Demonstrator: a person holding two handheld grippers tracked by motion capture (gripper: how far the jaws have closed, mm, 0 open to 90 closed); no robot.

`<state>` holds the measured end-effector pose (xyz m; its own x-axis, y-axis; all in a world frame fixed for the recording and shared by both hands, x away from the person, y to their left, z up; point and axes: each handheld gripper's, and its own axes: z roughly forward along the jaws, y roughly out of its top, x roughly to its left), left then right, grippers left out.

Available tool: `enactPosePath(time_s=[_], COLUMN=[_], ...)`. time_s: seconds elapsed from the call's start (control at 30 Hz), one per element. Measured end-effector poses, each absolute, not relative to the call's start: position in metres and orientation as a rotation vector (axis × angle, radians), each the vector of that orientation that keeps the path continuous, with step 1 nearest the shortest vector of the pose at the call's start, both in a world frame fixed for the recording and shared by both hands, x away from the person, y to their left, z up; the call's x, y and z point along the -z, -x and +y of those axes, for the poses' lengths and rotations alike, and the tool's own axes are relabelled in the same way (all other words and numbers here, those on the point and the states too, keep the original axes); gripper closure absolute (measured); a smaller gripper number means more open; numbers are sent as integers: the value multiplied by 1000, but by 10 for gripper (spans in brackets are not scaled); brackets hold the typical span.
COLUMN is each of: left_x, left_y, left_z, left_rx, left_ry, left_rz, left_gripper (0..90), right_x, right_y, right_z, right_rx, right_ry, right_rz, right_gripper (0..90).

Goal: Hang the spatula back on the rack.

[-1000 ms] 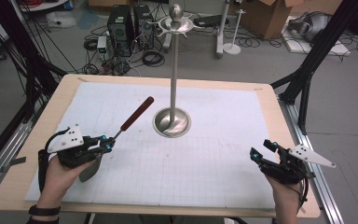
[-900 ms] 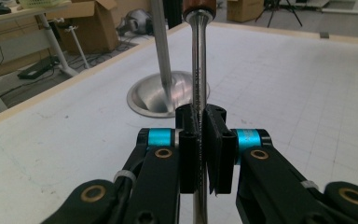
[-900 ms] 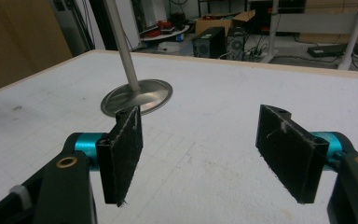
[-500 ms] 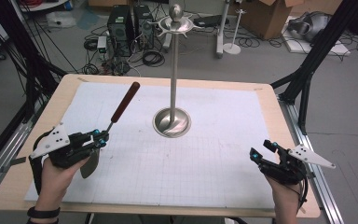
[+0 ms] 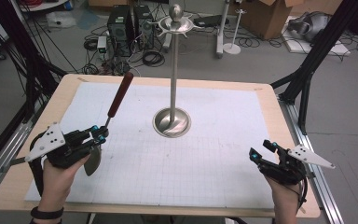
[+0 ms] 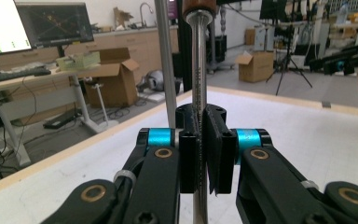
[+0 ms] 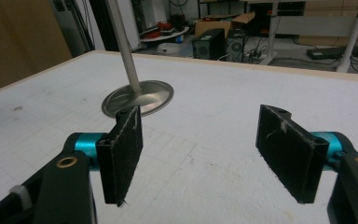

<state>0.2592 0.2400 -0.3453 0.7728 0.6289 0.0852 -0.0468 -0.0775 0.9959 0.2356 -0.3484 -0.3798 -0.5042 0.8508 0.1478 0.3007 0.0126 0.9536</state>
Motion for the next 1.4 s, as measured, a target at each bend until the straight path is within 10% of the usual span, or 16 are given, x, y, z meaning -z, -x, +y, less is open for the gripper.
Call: enactPosePath(time_s=[1.4], left_x=[304], left_y=[-305], left_z=[175], left_rx=[-700], left_ry=[-1418], left_rz=[535], left_gripper=[841], right_x=[377], right_y=[-232], right_z=[-356], right_rx=[-1541], right_ry=[-1169], right_rz=[1788], right_gripper=[309])
